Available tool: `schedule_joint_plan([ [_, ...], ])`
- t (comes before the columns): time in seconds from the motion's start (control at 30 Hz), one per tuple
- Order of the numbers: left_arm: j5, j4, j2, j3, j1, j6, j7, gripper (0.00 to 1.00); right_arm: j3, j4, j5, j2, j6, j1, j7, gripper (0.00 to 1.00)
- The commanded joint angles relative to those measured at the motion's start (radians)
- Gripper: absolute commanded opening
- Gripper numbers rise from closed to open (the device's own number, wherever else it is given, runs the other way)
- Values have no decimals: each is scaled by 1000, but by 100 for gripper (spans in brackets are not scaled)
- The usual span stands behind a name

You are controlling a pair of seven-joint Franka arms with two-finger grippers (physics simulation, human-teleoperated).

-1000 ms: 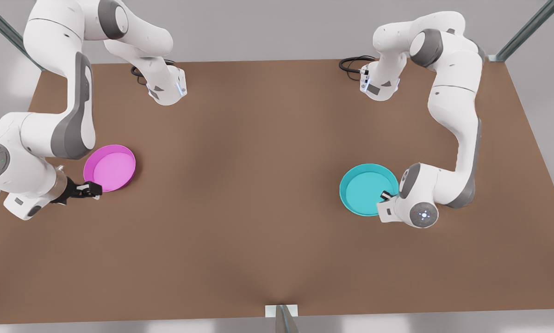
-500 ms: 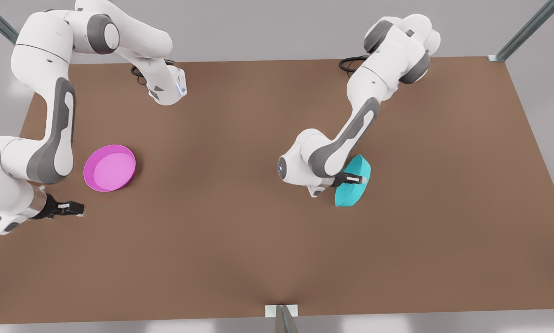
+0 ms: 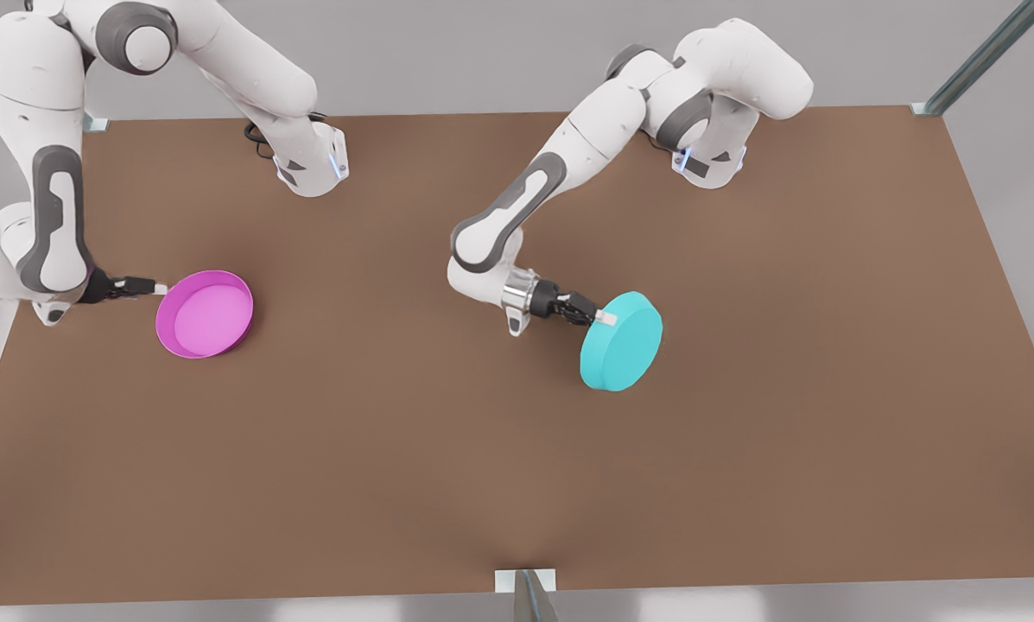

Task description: Flip the blue plate over with the left arm, and stack the pink plate on top of the blue plate with the right arm

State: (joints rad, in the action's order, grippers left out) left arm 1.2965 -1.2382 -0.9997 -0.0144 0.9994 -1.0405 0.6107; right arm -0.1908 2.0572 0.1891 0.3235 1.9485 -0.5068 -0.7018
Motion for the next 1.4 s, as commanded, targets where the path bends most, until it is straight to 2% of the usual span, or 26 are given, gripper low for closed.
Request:
schedule_joint_plan([
  [0.0, -17, 0, -7, 1, 1, -1, 9, 21, -2, 0, 0, 0, 21, 1, 4, 100],
  [0.07, -3, 19, -37, 1, 11, -7, 43, 21, -2, -6, 1, 26, 66, -15, -110, 100],
  [0.2, 14, 25, -74, 1, 41, -1, 116, 21, 4, -68, 52, 160, 53, -51, -139, 100],
  [0.27, 15, 46, -103, 1, 56, 2, 133, 21, 5, -68, 72, 177, 66, -62, -124, 100],
  [0.73, 44, 86, -152, 1, 119, 28, 155, 21, 56, -58, 118, 184, 96, -67, -117, 100],
  [0.77, 43, 105, -154, -1, 119, 22, 158, 78, 57, -55, 118, 186, 98, -65, -117, 100],
  [0.8, 43, 105, -154, -1, 119, 19, 176, 100, 57, -55, 118, 186, 101, -64, -117, 100],
  [0.83, 41, 105, -154, -1, 119, 19, 179, 100, 59, -55, 118, 187, 102, -65, -117, 94],
  [0.87, 41, 105, -163, -1, 120, 19, 188, 100, 60, -55, 116, 187, 99, -67, -125, 77],
  [0.97, 41, 106, -178, -1, 128, 22, 213, 100, 60, -58, 109, 187, 98, -67, -151, 56],
  [1.13, -17, 126, -181, -13, 156, 43, 213, 100, 60, -66, 81, 193, 107, -67, -188, 56],
  [1.37, -281, 217, -183, -35, 169, -7, 225, 100, 67, -65, 79, 197, 105, -65, -180, 57],
])
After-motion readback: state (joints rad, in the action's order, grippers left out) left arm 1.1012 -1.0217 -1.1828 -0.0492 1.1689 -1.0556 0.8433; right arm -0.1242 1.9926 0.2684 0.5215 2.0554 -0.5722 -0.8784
